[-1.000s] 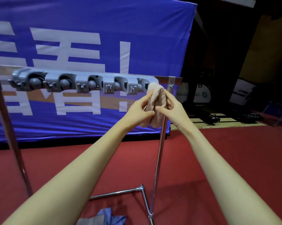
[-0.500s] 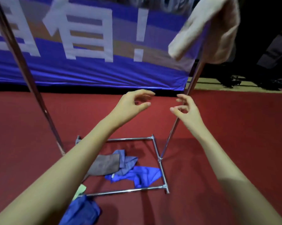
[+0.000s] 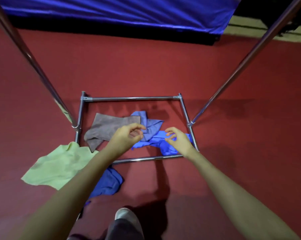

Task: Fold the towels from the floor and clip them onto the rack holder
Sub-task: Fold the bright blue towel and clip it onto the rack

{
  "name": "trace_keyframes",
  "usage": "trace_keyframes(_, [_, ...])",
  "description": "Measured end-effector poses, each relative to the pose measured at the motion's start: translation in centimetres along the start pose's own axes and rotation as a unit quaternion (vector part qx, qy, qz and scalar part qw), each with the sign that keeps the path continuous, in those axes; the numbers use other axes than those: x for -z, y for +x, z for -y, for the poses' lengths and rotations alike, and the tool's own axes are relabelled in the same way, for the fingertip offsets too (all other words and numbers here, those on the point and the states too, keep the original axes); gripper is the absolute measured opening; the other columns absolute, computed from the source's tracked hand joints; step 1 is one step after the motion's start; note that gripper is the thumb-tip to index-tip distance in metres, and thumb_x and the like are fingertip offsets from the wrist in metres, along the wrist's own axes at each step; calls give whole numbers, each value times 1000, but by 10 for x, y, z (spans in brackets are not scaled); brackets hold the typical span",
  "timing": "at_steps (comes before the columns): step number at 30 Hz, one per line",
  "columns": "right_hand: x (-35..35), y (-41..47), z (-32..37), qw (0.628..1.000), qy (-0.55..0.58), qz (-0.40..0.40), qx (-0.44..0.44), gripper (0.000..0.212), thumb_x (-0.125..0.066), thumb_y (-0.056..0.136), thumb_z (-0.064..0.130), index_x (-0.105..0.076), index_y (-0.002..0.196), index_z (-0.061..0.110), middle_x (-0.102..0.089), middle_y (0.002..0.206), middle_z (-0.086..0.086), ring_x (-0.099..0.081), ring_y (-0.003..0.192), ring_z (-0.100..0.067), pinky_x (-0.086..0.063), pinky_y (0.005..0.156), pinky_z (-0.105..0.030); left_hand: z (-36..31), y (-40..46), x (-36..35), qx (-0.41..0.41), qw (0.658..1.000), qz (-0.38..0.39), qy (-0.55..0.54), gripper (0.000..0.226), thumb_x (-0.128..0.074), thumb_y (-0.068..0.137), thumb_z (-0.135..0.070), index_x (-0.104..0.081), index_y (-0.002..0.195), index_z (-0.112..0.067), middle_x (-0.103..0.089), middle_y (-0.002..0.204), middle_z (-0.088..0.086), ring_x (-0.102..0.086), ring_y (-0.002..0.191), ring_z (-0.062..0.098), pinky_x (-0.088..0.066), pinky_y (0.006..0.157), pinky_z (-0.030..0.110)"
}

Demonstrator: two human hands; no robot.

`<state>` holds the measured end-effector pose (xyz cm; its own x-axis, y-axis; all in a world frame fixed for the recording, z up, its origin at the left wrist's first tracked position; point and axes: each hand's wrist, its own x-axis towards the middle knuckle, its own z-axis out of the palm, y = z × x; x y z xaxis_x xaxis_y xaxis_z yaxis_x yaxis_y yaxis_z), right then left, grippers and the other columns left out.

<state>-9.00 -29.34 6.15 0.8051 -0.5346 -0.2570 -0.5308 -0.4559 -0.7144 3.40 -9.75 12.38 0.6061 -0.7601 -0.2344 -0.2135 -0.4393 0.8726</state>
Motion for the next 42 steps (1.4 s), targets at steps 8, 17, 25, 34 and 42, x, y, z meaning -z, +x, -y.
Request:
trace_keyframes(8, [-97, 65, -126, 991, -75, 6, -112, 33, -63, 80, 3, -58, 112, 6, -61, 110, -12, -56, 85, -21, -47, 88, -36, 100, 36, -47, -8, 999, -12, 50, 30, -67, 79, -9, -65, 103, -27, -65, 97, -7, -61, 94, 12, -46, 90, 29])
trace_keyframes(17, [-138, 82, -162, 977, -88, -106, -163, 66, -70, 74, 1, -41, 133, 4, -33, 138, -21, -37, 126, -39, -25, 109, -37, 132, 42, -72, 5, 999, -18, 47, 28, -66, 80, -7, -65, 102, -24, -67, 105, -4, -62, 97, 14, -45, 90, 29])
trace_keyframes(25, [-133, 90, -155, 981, 21, -103, -163, 19, -68, 77, 1, -60, 92, -7, -51, 78, -8, -47, 75, -19, -39, 72, -31, 131, 39, -67, 32, 998, -5, 55, 25, -63, 82, -10, -65, 101, -26, -66, 102, -6, -61, 101, 14, -45, 91, 31])
trace_keyframes(34, [-45, 48, -41, 987, 151, -13, 42, 15, -68, 79, -1, -61, 83, 11, -56, 61, 19, -47, 60, 8, -39, 66, -8, 63, 45, -48, 0, 999, -14, 29, 27, -58, 82, 0, -66, 105, -12, -65, 108, 6, -60, 96, 19, -36, 81, 13])
trace_keyframes(42, [45, -19, 70, 976, 158, 83, 123, 20, -69, 79, 3, -65, 77, 22, -62, 65, 17, -52, 66, 3, -41, 66, -12, -29, 18, -31, -92, 994, -41, 52, 33, -67, 81, -8, -63, 114, -11, -62, 111, 3, -55, 108, 18, -33, 87, 15])
